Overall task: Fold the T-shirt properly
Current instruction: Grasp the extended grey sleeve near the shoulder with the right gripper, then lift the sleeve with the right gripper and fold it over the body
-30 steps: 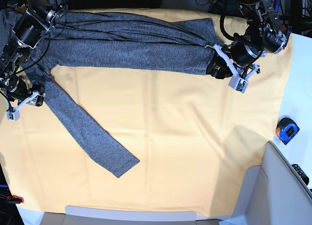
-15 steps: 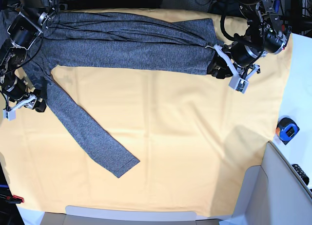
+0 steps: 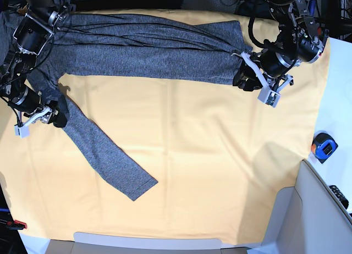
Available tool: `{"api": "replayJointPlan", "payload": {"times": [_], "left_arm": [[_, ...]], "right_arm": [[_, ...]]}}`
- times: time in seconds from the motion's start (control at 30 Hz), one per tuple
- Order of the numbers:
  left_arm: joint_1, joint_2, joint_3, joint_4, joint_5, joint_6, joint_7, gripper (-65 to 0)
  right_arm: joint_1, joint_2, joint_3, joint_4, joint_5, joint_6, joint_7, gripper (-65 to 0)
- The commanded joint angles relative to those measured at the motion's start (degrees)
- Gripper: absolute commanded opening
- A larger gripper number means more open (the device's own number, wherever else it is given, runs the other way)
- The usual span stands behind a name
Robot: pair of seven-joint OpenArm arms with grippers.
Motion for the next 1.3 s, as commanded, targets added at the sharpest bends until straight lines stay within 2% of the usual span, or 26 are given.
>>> {"api": "replayJointPlan", "payload": {"times": [0.0,0.27,0.33,0.5,0.53,0.67,0.97,1.07,1.27], "left_arm": [[-0.4,-0.4,0.0,0.8,-0.7,-0.1,-1.1,-46.6],[-0.3,-0.4,0.0,0.8,-0.8,-0.1,-1.1,-46.6],[-0.1,-0.4,0.0,0.8,-0.8,-0.1,-1.1,-46.6],[0.1,-0.4,0.0,0.8,-0.9,-0.1,-1.1,-46.6],[0.1,-0.3,0.0,0.8,-0.9,-0.1,-1.1,-46.6],[0.1,-0.3,0.0,0.8,-0.9,-0.1,-1.1,-46.6],[-0.1,-0.2,0.0,0.7,-0.9,-0.1,-1.1,-46.6],[-0.2,-0.2,0.0,0.0,-0.9,-0.1,-1.1,-46.6],[-0.2,0.3,0.0,0.0,-0.7,-0.1,-1.2,-46.6]], "right_arm": [[-0.8,-0.2,-0.3,1.0,-2.7,-0.4,-4.2,-26.0],[-3.4,-1.9,-0.3,8.1,-3.0,-0.4,-5.4,-27.6],[-3.4,-2.0,-0.3,8.2,-3.0,-0.4,-5.4,-33.7],[-3.4,-2.2,-0.4,8.5,-3.1,-0.4,-5.4,-62.5],[-3.4,-2.2,-0.4,8.6,-3.1,-0.4,-5.4,-65.0],[-4.8,-2.1,-0.5,14.1,-3.1,-0.4,-5.5,-65.0],[-17.1,-2.6,-6.0,46.6,-3.0,-0.4,-6.7,-65.0],[-21.7,-4.0,-7.3,55.1,-3.1,-0.4,-6.7,-65.0],[-28.6,-5.1,-7.4,57.9,-2.6,-0.4,-6.7,-65.0]]}}
